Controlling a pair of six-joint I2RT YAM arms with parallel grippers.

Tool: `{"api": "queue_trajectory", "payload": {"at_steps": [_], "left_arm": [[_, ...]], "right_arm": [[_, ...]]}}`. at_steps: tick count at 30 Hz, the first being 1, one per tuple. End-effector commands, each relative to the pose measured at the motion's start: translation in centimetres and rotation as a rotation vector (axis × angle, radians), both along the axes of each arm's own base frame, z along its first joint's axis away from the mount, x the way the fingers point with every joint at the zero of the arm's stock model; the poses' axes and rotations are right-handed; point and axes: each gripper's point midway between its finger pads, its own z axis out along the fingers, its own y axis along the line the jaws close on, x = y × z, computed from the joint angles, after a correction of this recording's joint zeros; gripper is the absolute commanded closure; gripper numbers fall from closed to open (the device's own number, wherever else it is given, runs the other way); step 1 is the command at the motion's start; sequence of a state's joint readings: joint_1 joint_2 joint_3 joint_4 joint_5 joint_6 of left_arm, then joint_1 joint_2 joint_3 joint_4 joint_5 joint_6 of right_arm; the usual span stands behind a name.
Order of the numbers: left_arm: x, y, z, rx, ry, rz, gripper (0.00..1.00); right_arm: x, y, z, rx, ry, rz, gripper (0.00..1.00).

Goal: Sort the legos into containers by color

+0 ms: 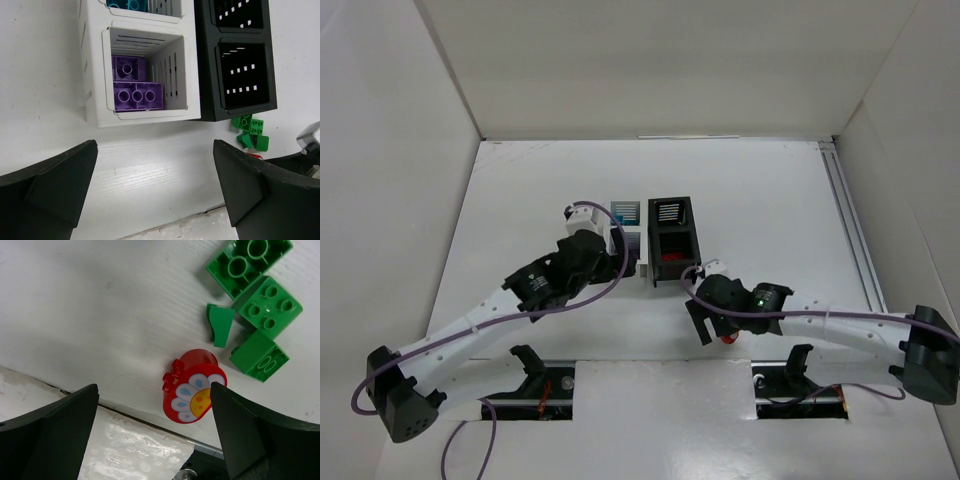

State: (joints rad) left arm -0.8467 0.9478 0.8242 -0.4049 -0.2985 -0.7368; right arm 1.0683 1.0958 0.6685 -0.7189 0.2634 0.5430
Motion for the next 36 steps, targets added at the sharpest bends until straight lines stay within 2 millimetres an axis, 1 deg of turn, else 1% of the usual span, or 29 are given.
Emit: {"api": "queue_trajectory", "payload": {"at_steps": [1, 2, 6, 7, 9, 10, 12, 13, 14, 15, 16, 20, 21, 22, 24, 25, 26, 27, 28, 29, 30, 31, 32, 33, 34, 35, 36], "left_arm": [[0.4, -0.3, 0.1, -0.006, -0.024, -0.012, 0.00], [0.4, -0.3, 0.1, -0.006, -0.024, -0.012, 0.00], [0.3, -0.5, -0.2, -0.002, -0.012, -0.021, 0.00], [0.3, -0.6, -0.5, 0.006, -0.005, -0.021, 0.00], [0.3, -0.6, -0.5, 0.006, -0.005, -0.021, 0.00], [0.4, -0.6, -0.7, 0.012, 0.002, -0.021, 0.00], [0.3, -0.7, -0.7, 0.009, 0.006, -0.028, 0.00], [0.3, -0.7, -0.7, 0.009, 0.006, -0.028, 0.00], [0.3, -0.7, -0.7, 0.009, 0.006, -0.028, 0.00], [0.3, -0.7, -0.7, 0.009, 0.006, -0.028, 0.00], [0.4, -0.9, -0.8, 0.009, 0.006, -0.028, 0.00], [0.4, -0.9, -0.8, 0.009, 0.006, -0.028, 0.00], [0.4, -0.9, -0.8, 0.009, 0.006, -0.028, 0.00], [0.4, -0.9, -0.8, 0.002, 0.009, -0.023, 0.00], [0.1, -0.9, -0.8, -0.001, 0.014, -0.030, 0.00], [0.1, -0.9, -0.8, -0.001, 0.014, -0.030, 0.00], [0.1, -0.8, -0.5, -0.007, 0.008, -0.030, 0.00], [0.1, -0.8, -0.3, -0.014, 0.002, -0.030, 0.00], [0.0, -0.7, -0.4, -0.008, 0.008, -0.030, 0.00], [0.1, -0.5, -0.4, -0.003, 0.002, -0.020, 0.00], [-0.1, -0.4, -0.3, -0.008, 0.007, -0.015, 0.00], [0.0, -0.2, -0.3, -0.004, 0.002, -0.008, 0.00], [0.0, -0.2, 0.0, -0.012, -0.005, -0.008, 0.00], [-0.1, -0.1, -0.2, -0.006, 0.001, -0.008, 0.00], [-0.2, 0.0, 0.2, -0.015, -0.007, -0.008, 0.00], [-0.2, 0.0, 0.2, -0.015, -0.007, -0.008, 0.00], [-0.2, 0.0, 0.4, -0.021, -0.013, -0.008, 0.00]], "right_arm": [[-0.4, -0.5, -0.7, -0.011, 0.033, -0.128, 0.03], [-0.3, -0.9, -0.8, -0.024, 0.030, -0.149, 0.03], [-1.2, -2.5, -2.2, -0.052, 0.060, -0.223, 0.03], [-1.7, -3.2, -2.7, -0.052, 0.071, -0.257, 0.04], [-1.9, -3.8, -3.0, -0.051, 0.065, -0.270, 0.06], [-1.9, -3.7, -3.0, -0.031, 0.062, -0.282, 0.06], [-1.4, -3.6, -2.4, 0.006, 0.020, -0.279, 0.08], [-1.3, -4.1, -2.2, -0.006, 0.009, -0.284, 0.08], [-1.3, -4.5, -1.5, -0.008, -0.005, -0.289, 0.08], [-1.3, -5.1, -1.6, -0.034, -0.009, -0.293, 0.08], [-1.2, -5.6, -1.2, -0.045, -0.021, -0.310, 0.08], [-1.0, -5.3, -1.4, -0.028, -0.028, -0.310, 0.09], [-1.1, -5.3, -2.0, -0.045, -0.022, -0.310, 0.15], [-0.9, -4.9, -1.8, -0.035, -0.025, -0.310, 0.18], [-1.3, -4.6, -2.1, -0.038, 0.004, -0.289, 0.26], [-1.2, -4.1, -2.1, -0.038, 0.014, -0.277, 0.35], [-1.6, -4.0, -2.4, -0.040, 0.037, -0.271, 0.42], [-1.5, -3.8, -2.5, -0.042, 0.038, -0.271, 0.49], [-1.6, -3.6, -2.4, -0.043, 0.047, -0.256, 0.54], [-1.3, -3.2, -2.3, -0.040, 0.042, -0.246, 0.64], [-1.1, -2.9, -2.0, -0.037, 0.036, -0.233, 0.69], [-0.6, -2.1, -1.6, -0.017, 0.018, -0.207, 0.72], [0.1, -1.1, -0.2, 0.001, -0.009, -0.159, 0.77], [1.0, -0.2, 0.9, 0.022, -0.053, -0.118, 0.78], [2.1, 1.6, 2.5, 0.072, -0.115, -0.061, 0.78], [3.5, 3.2, 5.0, 0.096, -0.192, 0.040, 0.80], [4.4, 4.4, 6.7, 0.120, -0.256, 0.104, 0.80]]}}
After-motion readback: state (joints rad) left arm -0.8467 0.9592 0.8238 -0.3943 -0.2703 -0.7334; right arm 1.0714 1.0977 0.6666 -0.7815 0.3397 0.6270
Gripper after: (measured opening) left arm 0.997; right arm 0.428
